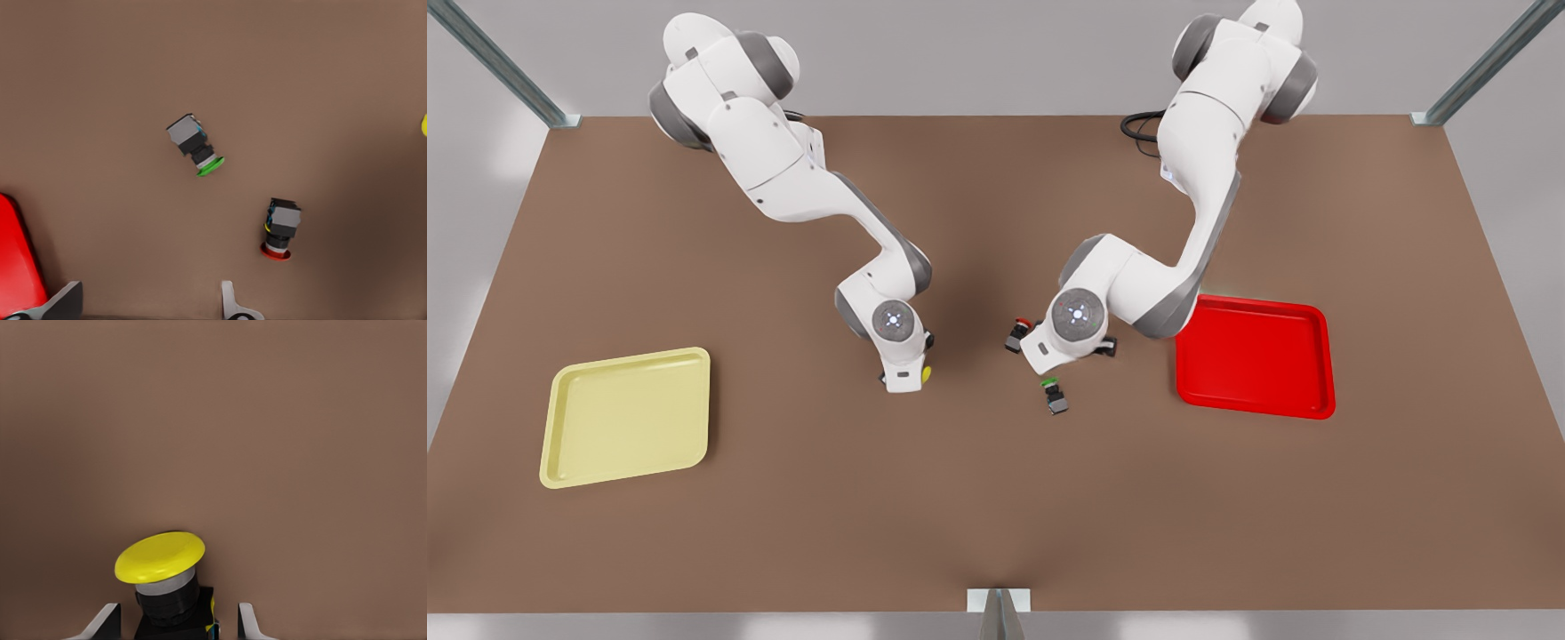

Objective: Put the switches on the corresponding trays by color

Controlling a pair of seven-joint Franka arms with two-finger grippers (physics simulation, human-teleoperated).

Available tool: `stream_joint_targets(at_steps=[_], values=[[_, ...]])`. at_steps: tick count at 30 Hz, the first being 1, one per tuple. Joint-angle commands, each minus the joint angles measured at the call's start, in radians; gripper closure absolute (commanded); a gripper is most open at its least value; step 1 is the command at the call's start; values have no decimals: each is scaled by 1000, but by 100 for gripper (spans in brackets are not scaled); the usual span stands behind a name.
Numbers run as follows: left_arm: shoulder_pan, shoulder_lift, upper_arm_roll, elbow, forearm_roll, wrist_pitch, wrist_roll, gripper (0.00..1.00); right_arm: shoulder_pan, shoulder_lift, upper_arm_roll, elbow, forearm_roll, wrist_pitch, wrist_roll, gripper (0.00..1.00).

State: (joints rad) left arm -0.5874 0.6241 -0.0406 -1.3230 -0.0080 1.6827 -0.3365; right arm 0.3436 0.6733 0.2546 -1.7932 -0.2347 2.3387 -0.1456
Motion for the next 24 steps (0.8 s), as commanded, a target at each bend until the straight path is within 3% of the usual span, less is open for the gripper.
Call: stream_joint_targets(at_steps=[1, 7, 12, 19, 24], values=[[-6, 0, 1, 1, -3, 0, -1, 0, 0, 0, 0, 0, 0, -1, 0, 38], [-61, -40, -28, -38, -6, -63, -72, 0, -2, -3, 0, -3, 0, 5, -2, 38], [-120, -27, -35, -170, -67, 178, -168, 0, 0, -6, 2, -23, 0, 13, 0, 37], [-153, -4, -27, -317, -135, 351, -170, 1, -8, -17, 2, -46, 0, 13, -8, 37], [-160, 46, -25, -294, -128, 430, -125, 1, -15, -21, 2, -51, 0, 13, -11, 42]])
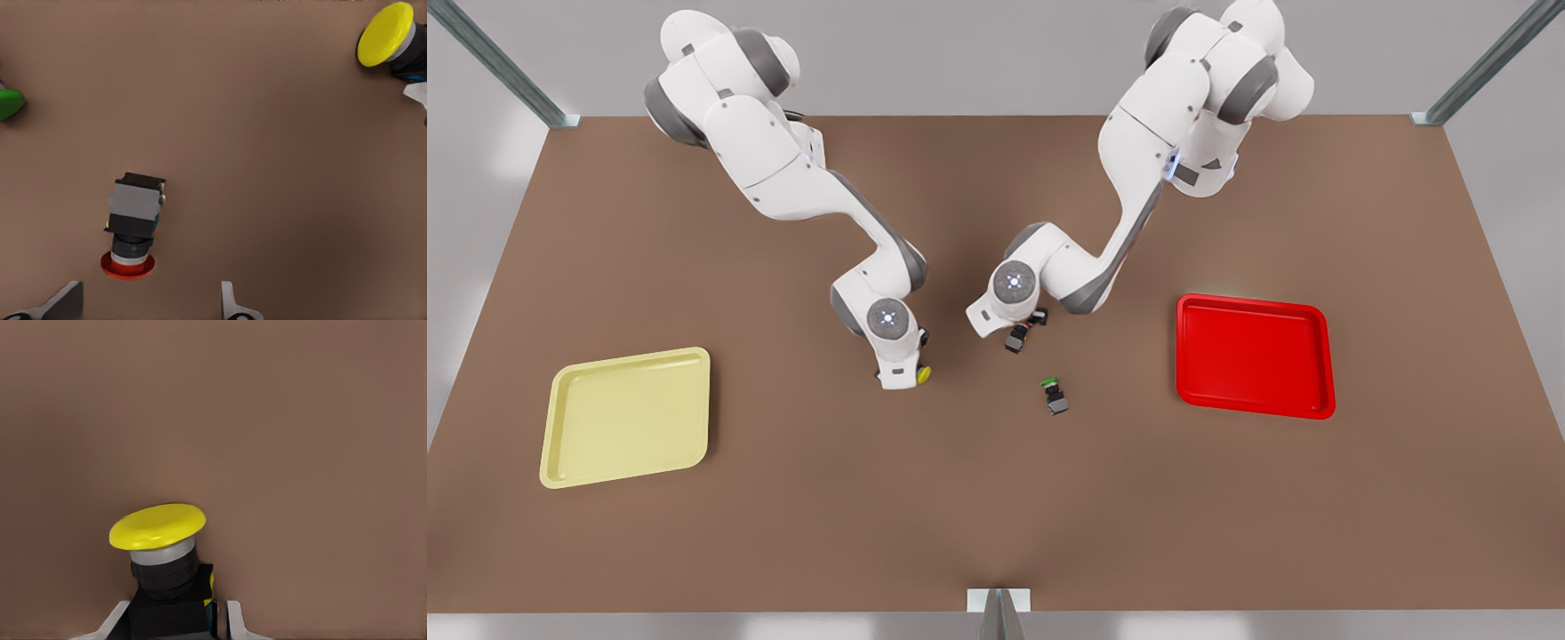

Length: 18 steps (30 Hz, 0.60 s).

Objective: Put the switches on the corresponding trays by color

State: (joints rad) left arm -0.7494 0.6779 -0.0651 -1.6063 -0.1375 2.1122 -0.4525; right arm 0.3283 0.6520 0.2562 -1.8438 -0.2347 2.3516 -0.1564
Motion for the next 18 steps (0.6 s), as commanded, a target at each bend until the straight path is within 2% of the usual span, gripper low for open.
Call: stream_joint_targets(at_steps=[1, 5, 9, 18], values=[[-2, 6, 1, 9, 1, 0, 3, 1, 0, 0, 0, 0, 0, 0, 0, 42], [2, 32, 1, 20, 18, 28, 23, 1, 3, 3, 0, 0, 0, 0, 0, 44], [19, 19, 1, -43, 84, 31, 77, 1, 2, 5, 0, 0, 0, -2, 0, 46], [50, 29, 4, -11, 95, 52, 127, 1, 0, -3, 0, 6, 0, -14, -2, 48]])
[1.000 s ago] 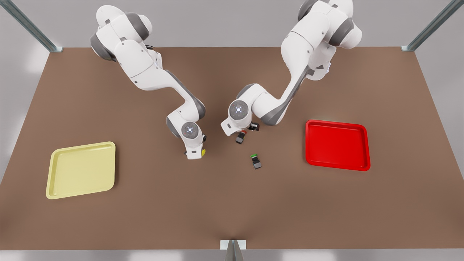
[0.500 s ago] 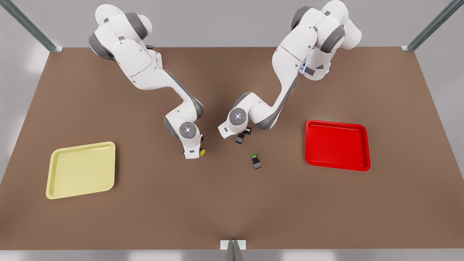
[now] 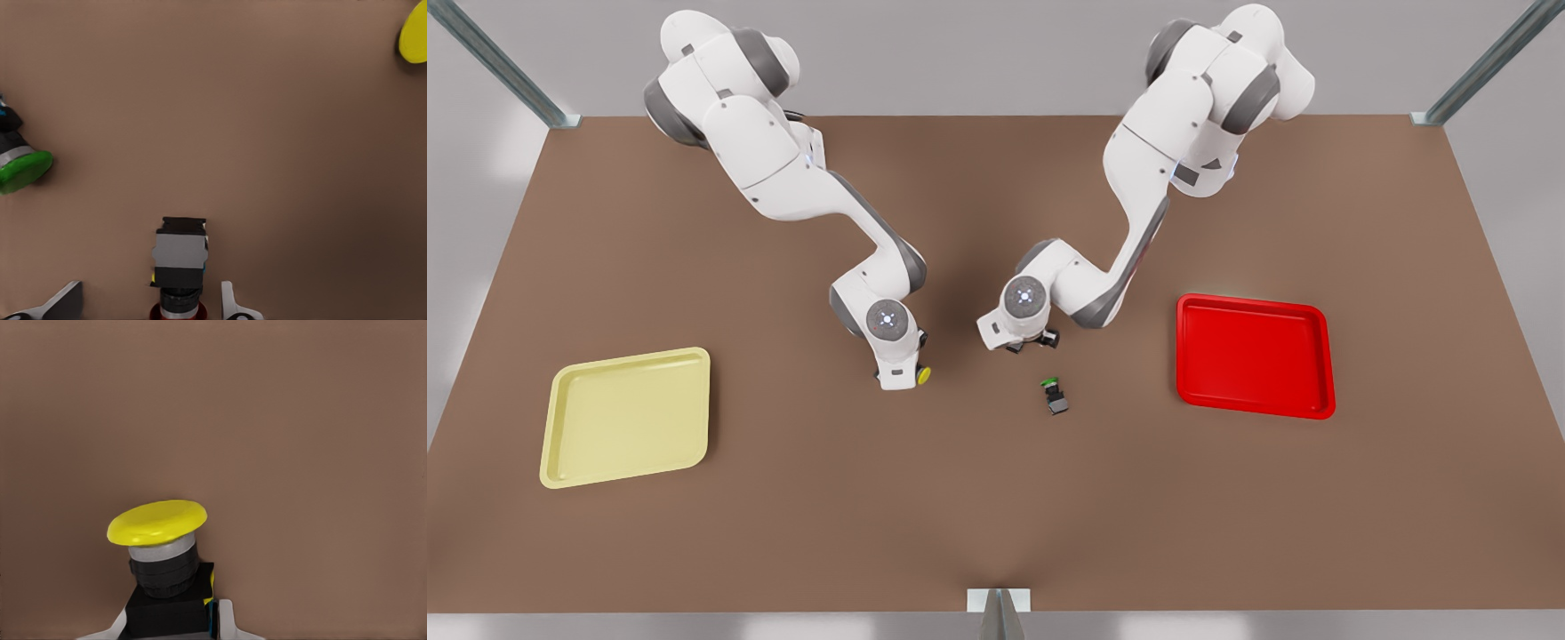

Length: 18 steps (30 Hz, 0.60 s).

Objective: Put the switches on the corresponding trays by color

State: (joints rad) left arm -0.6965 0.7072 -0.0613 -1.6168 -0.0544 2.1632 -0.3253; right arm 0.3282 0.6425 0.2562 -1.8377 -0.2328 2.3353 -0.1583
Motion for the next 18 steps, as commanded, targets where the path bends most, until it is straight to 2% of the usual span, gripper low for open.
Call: stream_joint_targets(at_steps=[1, 4, 7, 12, 18], values=[[0, 0, 0, 0, 11, 0, -1, 1, 0, -3, 0, 0, -2, -1, 0, 48], [3, 21, 6, 15, 10, 4, -3, 1, -15, -30, 0, -2, 0, -5, 2, 48], [2, 44, 6, 37, 7, 4, -11, 1, -107, -61, 0, -3, 0, -19, 2, 48], [-35, 71, 9, 80, 5, 1, -31, 1, -399, -103, 0, -14, -2, -56, -27, 48], [-71, 80, 41, 60, 14, 17, -24, 1, -750, -126, 0, -9, -13, -90, -408, 48]])
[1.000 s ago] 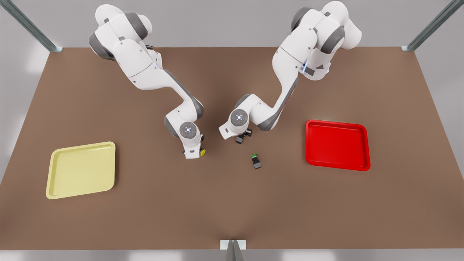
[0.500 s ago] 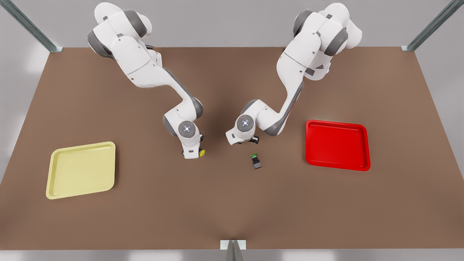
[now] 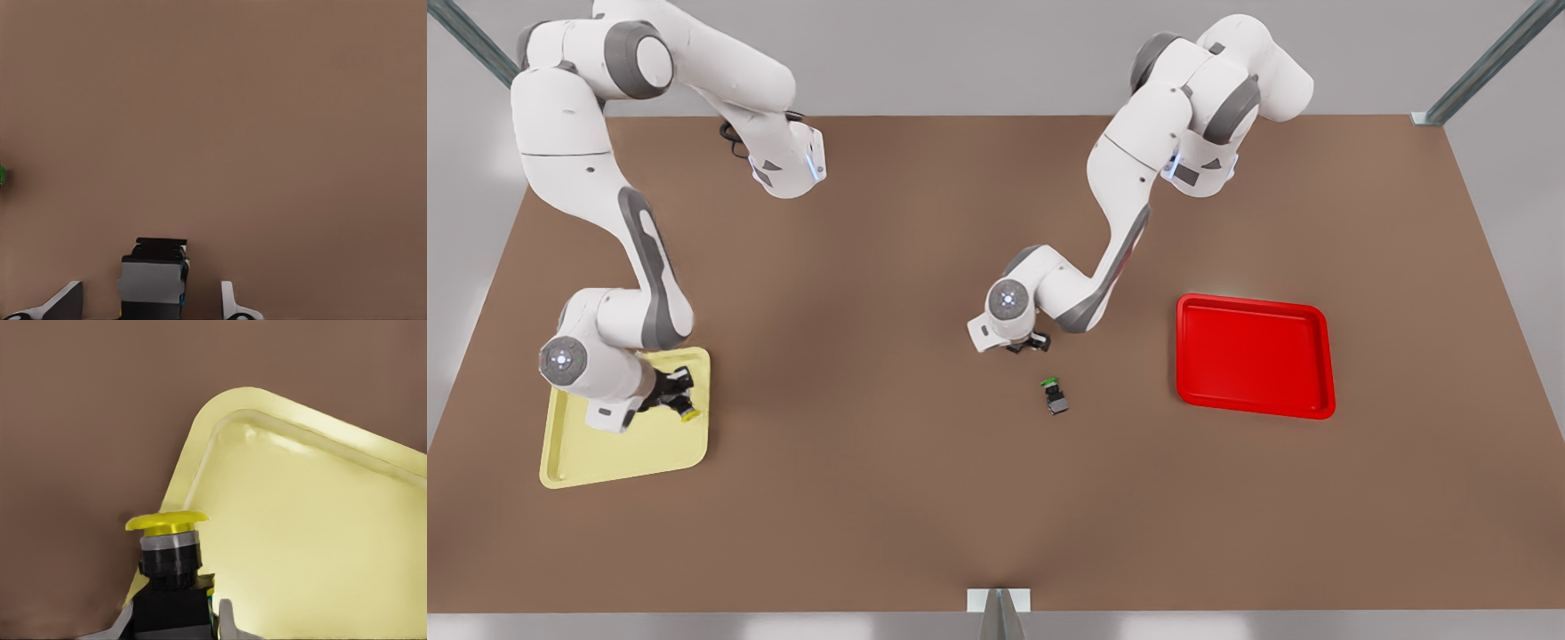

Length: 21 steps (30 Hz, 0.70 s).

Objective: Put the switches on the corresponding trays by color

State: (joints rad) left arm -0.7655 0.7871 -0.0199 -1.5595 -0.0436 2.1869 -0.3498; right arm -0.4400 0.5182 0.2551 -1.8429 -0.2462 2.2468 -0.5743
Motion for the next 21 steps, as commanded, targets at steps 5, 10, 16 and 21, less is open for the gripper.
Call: stream_joint_targets(at_steps=[5, 10, 16, 21], values=[[0, 4, 0, 15, -2, 2, 2, 1, -77, 59, -1, 63, -94, 45, -50, 0], [12, 17, 0, 13, 4, 28, 25, 1, -69, 59, -1, 63, -93, 37, -50, 0], [12, 18, 0, 42, -1, 14, 18, 2, 257, 31, 1, 562, -36, -647, 428, 0], [18, 31, 2, 56, 1, 25, 20, 2, 325, -254, -5, 487, 64, -697, 545, 0]])
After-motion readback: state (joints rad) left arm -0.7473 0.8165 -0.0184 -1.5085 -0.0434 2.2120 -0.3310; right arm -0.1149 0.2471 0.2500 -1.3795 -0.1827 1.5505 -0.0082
